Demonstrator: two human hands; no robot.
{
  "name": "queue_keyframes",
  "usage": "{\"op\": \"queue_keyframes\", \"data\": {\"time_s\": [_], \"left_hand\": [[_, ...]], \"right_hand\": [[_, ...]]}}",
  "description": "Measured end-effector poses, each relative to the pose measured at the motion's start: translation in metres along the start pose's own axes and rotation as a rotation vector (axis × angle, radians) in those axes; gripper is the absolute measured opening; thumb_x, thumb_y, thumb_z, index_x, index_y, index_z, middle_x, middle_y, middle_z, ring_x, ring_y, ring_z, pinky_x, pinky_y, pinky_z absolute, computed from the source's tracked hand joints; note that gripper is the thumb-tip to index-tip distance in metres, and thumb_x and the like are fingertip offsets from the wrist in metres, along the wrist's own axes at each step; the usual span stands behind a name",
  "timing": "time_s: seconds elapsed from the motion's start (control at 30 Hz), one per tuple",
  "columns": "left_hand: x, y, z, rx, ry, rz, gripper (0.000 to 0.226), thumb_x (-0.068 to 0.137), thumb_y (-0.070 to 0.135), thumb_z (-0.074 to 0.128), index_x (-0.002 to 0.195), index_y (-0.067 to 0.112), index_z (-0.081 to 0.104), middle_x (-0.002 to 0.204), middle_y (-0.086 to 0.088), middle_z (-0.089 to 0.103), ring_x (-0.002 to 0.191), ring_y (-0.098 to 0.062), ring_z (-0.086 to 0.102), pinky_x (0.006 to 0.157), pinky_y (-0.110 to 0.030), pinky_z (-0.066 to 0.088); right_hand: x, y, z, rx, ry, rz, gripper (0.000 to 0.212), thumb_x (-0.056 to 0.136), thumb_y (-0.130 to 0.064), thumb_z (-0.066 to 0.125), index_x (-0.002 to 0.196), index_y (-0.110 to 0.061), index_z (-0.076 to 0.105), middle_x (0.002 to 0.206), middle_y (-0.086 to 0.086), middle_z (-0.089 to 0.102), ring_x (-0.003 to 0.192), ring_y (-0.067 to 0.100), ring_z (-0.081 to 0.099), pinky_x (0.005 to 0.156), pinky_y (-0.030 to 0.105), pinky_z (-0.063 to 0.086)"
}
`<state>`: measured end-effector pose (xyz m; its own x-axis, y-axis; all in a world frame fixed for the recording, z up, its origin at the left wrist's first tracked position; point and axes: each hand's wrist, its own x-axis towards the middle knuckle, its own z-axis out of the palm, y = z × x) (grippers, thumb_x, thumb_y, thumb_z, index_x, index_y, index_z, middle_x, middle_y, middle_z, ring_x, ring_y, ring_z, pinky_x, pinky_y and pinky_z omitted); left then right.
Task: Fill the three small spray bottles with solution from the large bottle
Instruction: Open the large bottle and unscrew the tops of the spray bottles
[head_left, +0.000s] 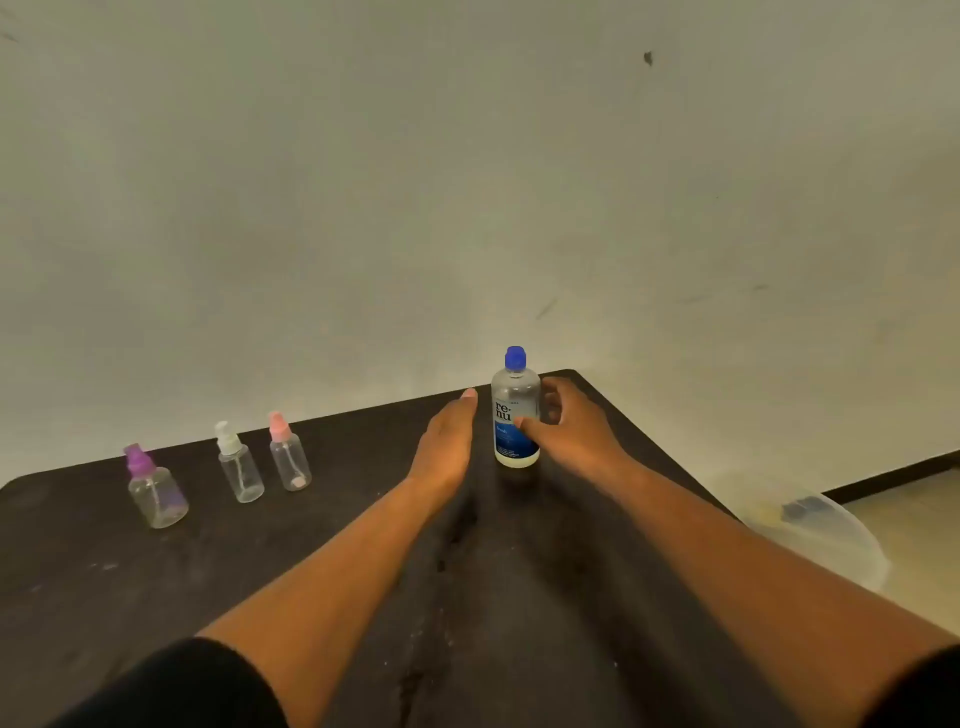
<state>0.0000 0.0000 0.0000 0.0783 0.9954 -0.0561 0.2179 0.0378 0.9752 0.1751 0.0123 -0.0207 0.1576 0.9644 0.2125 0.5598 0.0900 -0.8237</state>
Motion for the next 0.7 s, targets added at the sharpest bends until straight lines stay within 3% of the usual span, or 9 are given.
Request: {"op": "queue_keyframes", "data": {"time_s": [0.07,0.13,0.2,0.3,0.4,0.53,0.7], "left_hand": [[0.01,0.0,0.008,-0.06,-0.019,-0.011,0.061,0.113,0.052,0.031,0.163,0.018,0.039,0.168,-0.006,0.041,0.154,-0.03,0.04,0.128,-0.051,0.03],[0.016,0.0,0.015,-0.111,-0.062,-0.016,0.056,0.114,0.051,0.028,0.154,0.02,0.05,0.158,-0.006,0.053,0.147,-0.028,0.05,0.126,-0.047,0.035],[0.023,-0.005,0.022,-0.167,-0.08,0.001,0.046,0.114,0.052,0.026,0.126,0.03,0.065,0.129,0.004,0.07,0.125,-0.016,0.065,0.119,-0.043,0.042],[0.031,-0.011,0.027,-0.199,-0.068,0.027,0.044,0.113,0.054,0.024,0.101,0.042,0.065,0.098,0.02,0.068,0.092,0.002,0.064,0.103,-0.034,0.046],[0.032,-0.012,0.028,-0.213,-0.056,0.03,0.044,0.113,0.055,0.023,0.104,0.04,0.064,0.102,0.016,0.067,0.101,-0.007,0.064,0.106,-0.035,0.047],[0.021,-0.011,0.023,-0.229,-0.07,0.045,0.048,0.113,0.054,0.025,0.129,0.029,0.063,0.117,0.007,0.069,0.116,-0.017,0.064,0.109,-0.036,0.05],[-0.006,-0.016,-0.001,-0.213,-0.099,0.077,0.04,0.114,0.047,0.03,0.114,0.034,0.069,0.104,0.013,0.075,0.099,-0.007,0.074,0.077,-0.017,0.057]], "right_hand": [[0.008,0.001,0.006,0.029,0.004,-0.016,0.063,0.088,-0.033,0.081,0.142,-0.026,0.049,0.139,-0.003,0.063,0.124,0.019,0.063,0.089,0.026,0.052],[0.012,0.007,0.013,0.038,0.0,-0.023,0.065,0.085,-0.034,0.084,0.14,-0.026,0.05,0.136,-0.004,0.064,0.121,0.016,0.064,0.088,0.024,0.051],[0.017,0.014,0.019,0.029,0.022,-0.041,0.066,0.083,-0.036,0.086,0.138,-0.026,0.051,0.131,-0.007,0.064,0.115,0.013,0.063,0.084,0.019,0.048],[0.02,0.022,0.022,0.039,0.063,-0.061,0.066,0.078,-0.041,0.088,0.134,-0.028,0.054,0.123,-0.012,0.065,0.106,0.006,0.061,0.078,0.012,0.045],[0.022,0.025,0.023,0.055,0.098,-0.073,0.063,0.075,-0.042,0.09,0.128,-0.031,0.057,0.112,-0.017,0.062,0.102,0.005,0.061,0.075,0.011,0.044],[0.015,0.019,0.022,0.05,0.095,-0.078,0.059,0.074,-0.038,0.091,0.122,-0.033,0.059,0.106,-0.018,0.062,0.097,0.005,0.063,0.073,0.011,0.045],[-0.015,0.004,0.018,0.069,0.034,-0.108,0.054,0.072,-0.039,0.092,0.112,-0.042,0.056,0.098,-0.026,0.065,0.093,-0.002,0.066,0.078,0.019,0.053]]}}
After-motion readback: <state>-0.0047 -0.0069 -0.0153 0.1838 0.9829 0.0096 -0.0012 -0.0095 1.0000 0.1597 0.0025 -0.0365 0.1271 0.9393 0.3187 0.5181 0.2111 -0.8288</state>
